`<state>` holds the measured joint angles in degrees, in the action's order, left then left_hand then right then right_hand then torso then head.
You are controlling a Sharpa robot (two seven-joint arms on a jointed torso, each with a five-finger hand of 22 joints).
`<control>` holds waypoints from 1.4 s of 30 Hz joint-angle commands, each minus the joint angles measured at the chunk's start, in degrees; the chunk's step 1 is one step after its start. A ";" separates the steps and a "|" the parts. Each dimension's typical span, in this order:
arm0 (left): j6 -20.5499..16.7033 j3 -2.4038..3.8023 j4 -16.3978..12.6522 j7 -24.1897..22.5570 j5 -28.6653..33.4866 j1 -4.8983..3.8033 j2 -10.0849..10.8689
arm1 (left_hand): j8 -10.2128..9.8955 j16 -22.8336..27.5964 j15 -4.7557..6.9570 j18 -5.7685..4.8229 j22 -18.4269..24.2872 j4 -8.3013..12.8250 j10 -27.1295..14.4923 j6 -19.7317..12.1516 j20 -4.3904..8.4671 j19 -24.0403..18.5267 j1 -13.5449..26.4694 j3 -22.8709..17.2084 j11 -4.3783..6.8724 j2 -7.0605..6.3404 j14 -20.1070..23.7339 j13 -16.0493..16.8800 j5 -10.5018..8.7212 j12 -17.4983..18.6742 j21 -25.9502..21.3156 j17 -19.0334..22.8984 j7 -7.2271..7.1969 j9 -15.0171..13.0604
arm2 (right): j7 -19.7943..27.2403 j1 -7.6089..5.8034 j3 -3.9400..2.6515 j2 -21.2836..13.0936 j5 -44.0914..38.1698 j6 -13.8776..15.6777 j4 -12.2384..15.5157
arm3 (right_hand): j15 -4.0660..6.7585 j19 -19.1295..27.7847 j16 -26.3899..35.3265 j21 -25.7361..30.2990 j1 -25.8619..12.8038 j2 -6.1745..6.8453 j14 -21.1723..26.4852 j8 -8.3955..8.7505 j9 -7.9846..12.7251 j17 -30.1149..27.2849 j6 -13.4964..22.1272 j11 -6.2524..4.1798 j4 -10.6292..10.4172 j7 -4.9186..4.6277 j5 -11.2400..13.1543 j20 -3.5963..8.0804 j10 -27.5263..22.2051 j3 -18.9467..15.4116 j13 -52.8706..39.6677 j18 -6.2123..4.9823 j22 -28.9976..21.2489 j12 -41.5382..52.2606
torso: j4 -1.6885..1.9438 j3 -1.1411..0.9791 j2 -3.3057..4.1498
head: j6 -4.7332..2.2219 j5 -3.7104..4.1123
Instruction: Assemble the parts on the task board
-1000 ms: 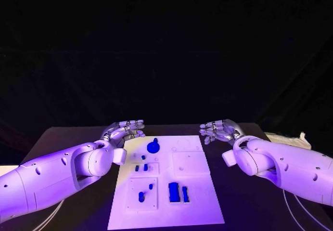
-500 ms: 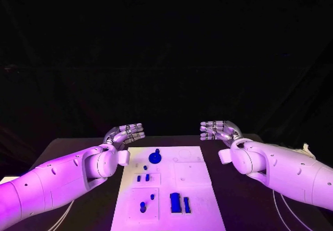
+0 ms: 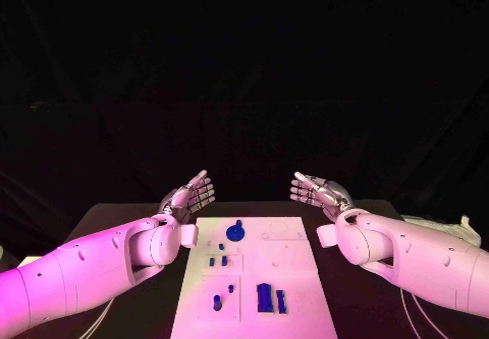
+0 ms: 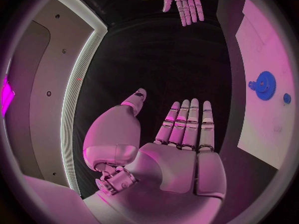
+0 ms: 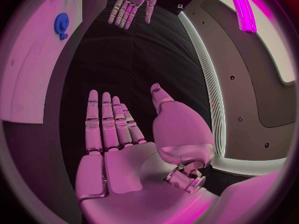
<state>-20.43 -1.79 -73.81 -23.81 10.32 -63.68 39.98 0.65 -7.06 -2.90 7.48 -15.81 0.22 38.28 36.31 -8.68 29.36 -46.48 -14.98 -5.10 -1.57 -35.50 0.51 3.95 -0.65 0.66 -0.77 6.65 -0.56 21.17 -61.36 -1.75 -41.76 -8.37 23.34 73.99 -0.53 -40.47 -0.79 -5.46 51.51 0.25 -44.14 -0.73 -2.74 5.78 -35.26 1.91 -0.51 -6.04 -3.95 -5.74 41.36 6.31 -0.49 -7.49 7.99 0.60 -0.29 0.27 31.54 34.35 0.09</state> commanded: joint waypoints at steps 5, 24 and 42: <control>-15.49 1.00 -9.43 -4.13 -6.90 2.07 2.66 | -0.65 2.99 2.90 -3.10 6.76 -0.22 -16.35 -15.51 3.71 -12.53 19.86 6.42 5.10 1.57 15.18 -0.51 -3.95 0.65 -0.66 0.77 -6.65 0.56 | 6.29 0.78 1.09 -1.86 5.94 14.62 10.15 | 0.53 17.35 0.79 5.46 -22.06 -0.25 18.92 0.73 2.74 -5.78 15.10 -1.91 0.51 6.04 3.95 5.74 -17.80 -6.31 0.49 2.88 -3.43 -0.60 | 0.29 -0.27 -0.36 | 0.03 -0.09; -23.69 1.79 -16.15 -5.99 -10.32 3.52 4.71 | -0.65 7.06 2.90 -7.48 11.70 -0.22 -28.33 -26.89 8.68 -21.70 34.39 14.98 5.10 1.57 26.30 -0.51 -3.95 0.65 -0.66 0.77 -6.65 0.56 | 8.63 1.20 1.75 -2.93 8.37 20.78 15.96 | 0.53 29.97 0.79 5.46 -38.13 -0.25 32.69 0.73 2.74 -5.78 26.12 -1.91 0.51 6.04 3.95 5.74 -30.68 -6.31 0.49 7.49 -7.99 -0.60 | 0.29 -0.27 -0.36 | 0.03 -0.09; -23.69 1.79 -16.15 -5.99 -10.32 3.52 4.71 | -0.65 7.06 2.90 -7.48 15.81 -0.22 -38.28 -36.31 8.68 -29.36 41.82 14.98 5.10 1.57 35.50 -0.51 -3.95 0.65 -0.66 0.77 -6.65 0.56 | 8.63 1.20 1.75 -2.93 8.37 20.78 15.96 | 0.53 35.31 0.79 5.46 -44.88 -0.25 38.61 0.73 2.74 -5.78 30.74 -1.91 0.51 6.04 3.95 5.74 -36.13 -6.31 0.49 7.49 -7.99 -0.60 | 0.29 -0.27 -0.36 | 0.03 -0.09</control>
<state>-43.85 -0.06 -89.82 -28.73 0.71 -60.14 44.73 0.38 -0.38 0.03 0.85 -0.10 0.01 2.14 2.00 -0.05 0.65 -5.20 -0.15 0.04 0.00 -1.36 0.08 0.37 -0.33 0.36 -0.09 0.00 -0.09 28.88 -60.18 0.00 -44.71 0.23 44.17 89.87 0.01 -5.91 -0.22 -0.21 7.57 0.04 -6.38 -0.19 -0.07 0.07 -5.24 0.09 0.08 0.02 -0.30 -0.01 6.06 0.32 -0.10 -0.35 0.08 0.38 0.00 0.00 31.18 34.38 0.00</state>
